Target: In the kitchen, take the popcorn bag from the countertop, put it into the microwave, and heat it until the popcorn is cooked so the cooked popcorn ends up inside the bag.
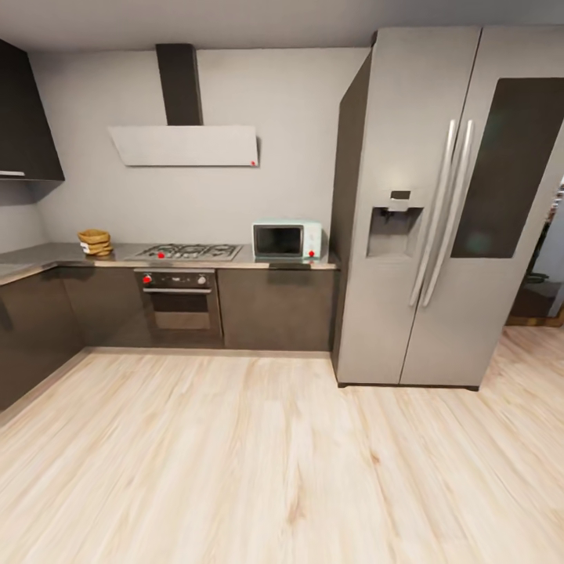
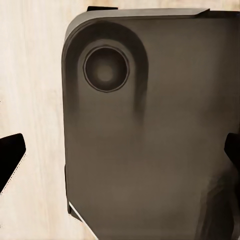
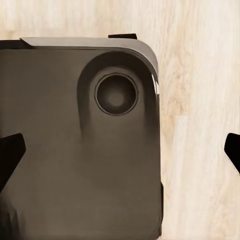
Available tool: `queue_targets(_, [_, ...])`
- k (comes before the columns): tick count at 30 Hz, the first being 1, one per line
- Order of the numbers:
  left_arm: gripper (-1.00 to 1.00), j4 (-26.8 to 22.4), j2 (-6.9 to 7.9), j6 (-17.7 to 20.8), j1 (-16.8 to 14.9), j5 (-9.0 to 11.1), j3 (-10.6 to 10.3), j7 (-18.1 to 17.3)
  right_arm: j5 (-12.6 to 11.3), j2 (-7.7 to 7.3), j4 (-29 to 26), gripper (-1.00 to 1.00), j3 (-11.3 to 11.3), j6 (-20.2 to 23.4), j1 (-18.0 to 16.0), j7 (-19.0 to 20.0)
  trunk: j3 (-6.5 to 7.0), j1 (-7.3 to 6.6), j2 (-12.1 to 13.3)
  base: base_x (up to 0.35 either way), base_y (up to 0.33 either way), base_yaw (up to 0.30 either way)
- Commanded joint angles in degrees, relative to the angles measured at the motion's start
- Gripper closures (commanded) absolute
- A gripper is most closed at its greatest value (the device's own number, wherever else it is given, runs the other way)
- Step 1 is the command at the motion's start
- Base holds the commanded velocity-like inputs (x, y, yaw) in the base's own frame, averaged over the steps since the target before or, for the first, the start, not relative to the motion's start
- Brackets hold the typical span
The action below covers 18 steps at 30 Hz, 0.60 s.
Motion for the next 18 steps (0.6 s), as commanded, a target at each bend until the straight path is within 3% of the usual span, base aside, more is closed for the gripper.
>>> queue_targets(1, [-1.00,0.0,-0.01,-0.1,0.0,0.2,0.0,0.0,-0.2,0.00,0.0,-1.00,0.0,-0.2,0.0,0.0,-0.05,0.03,0.0,0.322,0.000,0.000])
queue_targets(9, [-1.00,0.0,-0.01,0.0,0.0,0.2,0.0,0.0,-0.5,0.00,0.0,-1.00,-0.1,-0.3,0.0,0.0,-0.05,0.03,0.0,0.322,0.000,-0.002])
queue_targets(18, [-1.00,0.0,0.08,0.1,0.0,0.3,0.0,0.0,-0.5,0.00,0.0,-1.00,-0.1,-0.2,0.0,0.0,-0.05,0.03,0.0,0.322,0.053,-0.084])
